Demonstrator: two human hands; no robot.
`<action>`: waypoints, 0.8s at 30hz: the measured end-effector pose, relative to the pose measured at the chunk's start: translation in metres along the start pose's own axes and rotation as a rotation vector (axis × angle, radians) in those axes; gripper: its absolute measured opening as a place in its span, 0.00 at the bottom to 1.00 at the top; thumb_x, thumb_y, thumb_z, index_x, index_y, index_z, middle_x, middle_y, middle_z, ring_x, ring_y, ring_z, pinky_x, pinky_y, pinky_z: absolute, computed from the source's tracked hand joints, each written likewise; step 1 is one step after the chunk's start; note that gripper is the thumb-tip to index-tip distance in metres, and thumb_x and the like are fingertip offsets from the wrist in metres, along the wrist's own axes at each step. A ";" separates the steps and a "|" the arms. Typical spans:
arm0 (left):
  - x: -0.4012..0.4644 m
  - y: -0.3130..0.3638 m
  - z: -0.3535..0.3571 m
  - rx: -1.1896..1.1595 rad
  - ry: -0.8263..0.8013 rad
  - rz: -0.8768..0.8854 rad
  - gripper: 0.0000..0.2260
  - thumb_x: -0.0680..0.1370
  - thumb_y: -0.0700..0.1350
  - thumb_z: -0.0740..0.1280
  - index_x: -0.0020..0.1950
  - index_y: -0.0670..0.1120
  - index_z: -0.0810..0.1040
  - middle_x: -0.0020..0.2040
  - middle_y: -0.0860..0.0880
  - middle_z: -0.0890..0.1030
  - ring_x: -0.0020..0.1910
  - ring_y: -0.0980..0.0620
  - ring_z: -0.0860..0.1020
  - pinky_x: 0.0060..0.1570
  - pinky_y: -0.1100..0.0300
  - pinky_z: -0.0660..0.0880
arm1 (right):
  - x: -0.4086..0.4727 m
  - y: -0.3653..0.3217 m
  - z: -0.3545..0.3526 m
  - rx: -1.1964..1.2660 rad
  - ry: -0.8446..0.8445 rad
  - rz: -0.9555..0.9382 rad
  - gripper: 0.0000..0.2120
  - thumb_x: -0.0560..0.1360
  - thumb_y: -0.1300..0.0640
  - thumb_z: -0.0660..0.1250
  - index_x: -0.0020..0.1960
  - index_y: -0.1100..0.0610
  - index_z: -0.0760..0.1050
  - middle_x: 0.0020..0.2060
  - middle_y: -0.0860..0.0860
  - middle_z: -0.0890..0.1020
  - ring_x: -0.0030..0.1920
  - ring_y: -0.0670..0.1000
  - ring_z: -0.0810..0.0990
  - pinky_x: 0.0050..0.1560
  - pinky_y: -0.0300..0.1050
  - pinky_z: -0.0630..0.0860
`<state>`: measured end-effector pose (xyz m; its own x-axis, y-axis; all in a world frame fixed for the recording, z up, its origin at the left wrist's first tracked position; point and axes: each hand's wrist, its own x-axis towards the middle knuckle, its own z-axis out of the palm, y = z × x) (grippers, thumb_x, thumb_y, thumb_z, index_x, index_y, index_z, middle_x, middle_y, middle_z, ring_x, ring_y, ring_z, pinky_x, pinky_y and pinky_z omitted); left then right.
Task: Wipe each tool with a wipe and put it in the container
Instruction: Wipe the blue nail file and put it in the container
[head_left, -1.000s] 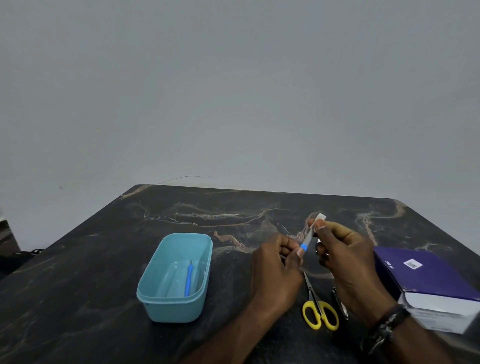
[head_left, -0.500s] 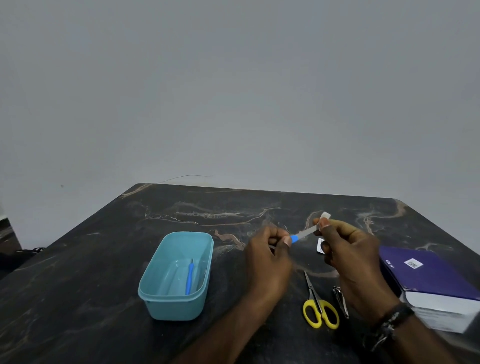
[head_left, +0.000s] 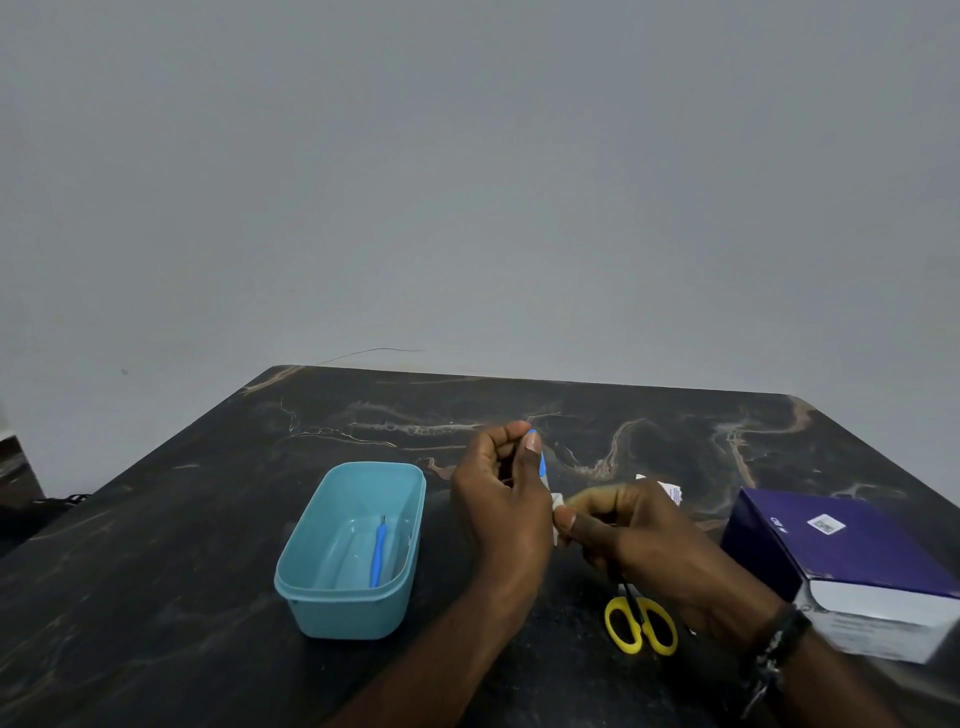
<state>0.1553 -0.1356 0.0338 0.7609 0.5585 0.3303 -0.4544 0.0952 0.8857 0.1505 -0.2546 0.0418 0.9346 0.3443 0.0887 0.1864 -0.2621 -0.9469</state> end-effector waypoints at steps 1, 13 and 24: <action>0.000 -0.001 0.000 0.009 -0.008 -0.003 0.09 0.76 0.37 0.69 0.43 0.52 0.78 0.39 0.54 0.82 0.38 0.63 0.81 0.40 0.69 0.77 | 0.001 0.000 0.000 0.024 0.005 -0.010 0.12 0.76 0.57 0.68 0.38 0.62 0.83 0.26 0.54 0.76 0.25 0.47 0.68 0.26 0.39 0.64; 0.001 -0.003 0.000 0.043 -0.037 -0.046 0.08 0.75 0.39 0.70 0.42 0.52 0.79 0.39 0.53 0.83 0.39 0.60 0.82 0.38 0.67 0.77 | -0.003 -0.004 -0.001 0.001 -0.031 0.026 0.11 0.76 0.58 0.67 0.42 0.64 0.83 0.23 0.51 0.76 0.23 0.44 0.68 0.25 0.36 0.65; -0.003 -0.007 0.001 0.023 -0.080 -0.080 0.06 0.74 0.40 0.72 0.42 0.51 0.81 0.38 0.52 0.84 0.39 0.56 0.82 0.39 0.63 0.78 | -0.002 -0.009 -0.001 0.050 0.049 -0.005 0.11 0.76 0.60 0.67 0.42 0.68 0.81 0.25 0.54 0.76 0.23 0.45 0.68 0.23 0.34 0.64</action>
<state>0.1564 -0.1384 0.0271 0.8294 0.4819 0.2826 -0.3806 0.1171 0.9173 0.1468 -0.2538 0.0500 0.9479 0.3002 0.1069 0.1765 -0.2151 -0.9605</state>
